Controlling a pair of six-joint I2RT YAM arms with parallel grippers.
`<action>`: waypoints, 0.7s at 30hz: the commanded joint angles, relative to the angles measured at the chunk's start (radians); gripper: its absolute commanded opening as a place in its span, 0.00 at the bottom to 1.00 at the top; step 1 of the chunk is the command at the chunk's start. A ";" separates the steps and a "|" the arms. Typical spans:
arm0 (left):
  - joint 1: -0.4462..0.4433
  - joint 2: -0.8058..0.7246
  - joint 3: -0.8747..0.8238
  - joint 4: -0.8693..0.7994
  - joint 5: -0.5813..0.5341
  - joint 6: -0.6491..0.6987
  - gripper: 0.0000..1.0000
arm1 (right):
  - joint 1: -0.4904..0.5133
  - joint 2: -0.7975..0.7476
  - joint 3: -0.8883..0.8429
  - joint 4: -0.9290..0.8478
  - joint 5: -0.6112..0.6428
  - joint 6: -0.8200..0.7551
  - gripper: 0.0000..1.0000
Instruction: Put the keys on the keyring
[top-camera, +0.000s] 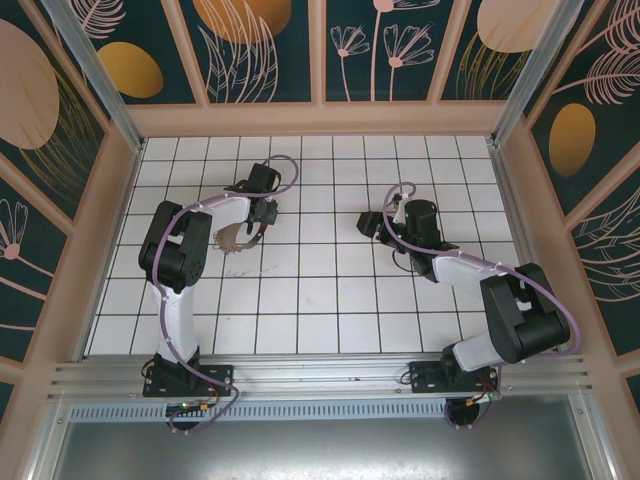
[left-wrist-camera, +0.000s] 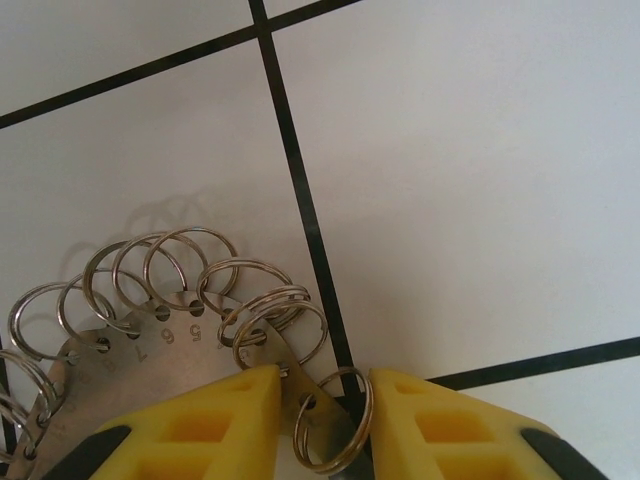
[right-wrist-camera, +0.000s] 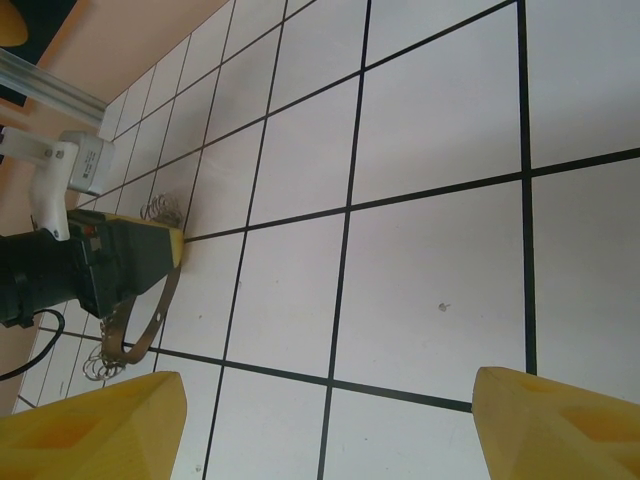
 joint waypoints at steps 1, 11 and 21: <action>0.005 0.022 0.027 0.000 -0.019 0.012 0.26 | 0.010 -0.025 -0.013 -0.001 0.012 0.013 0.76; 0.004 0.034 0.049 -0.002 -0.023 0.020 0.05 | 0.011 -0.042 -0.008 -0.021 0.027 0.010 0.76; 0.003 -0.107 0.069 -0.003 0.178 -0.023 0.00 | 0.011 -0.090 0.084 -0.092 0.029 0.012 0.78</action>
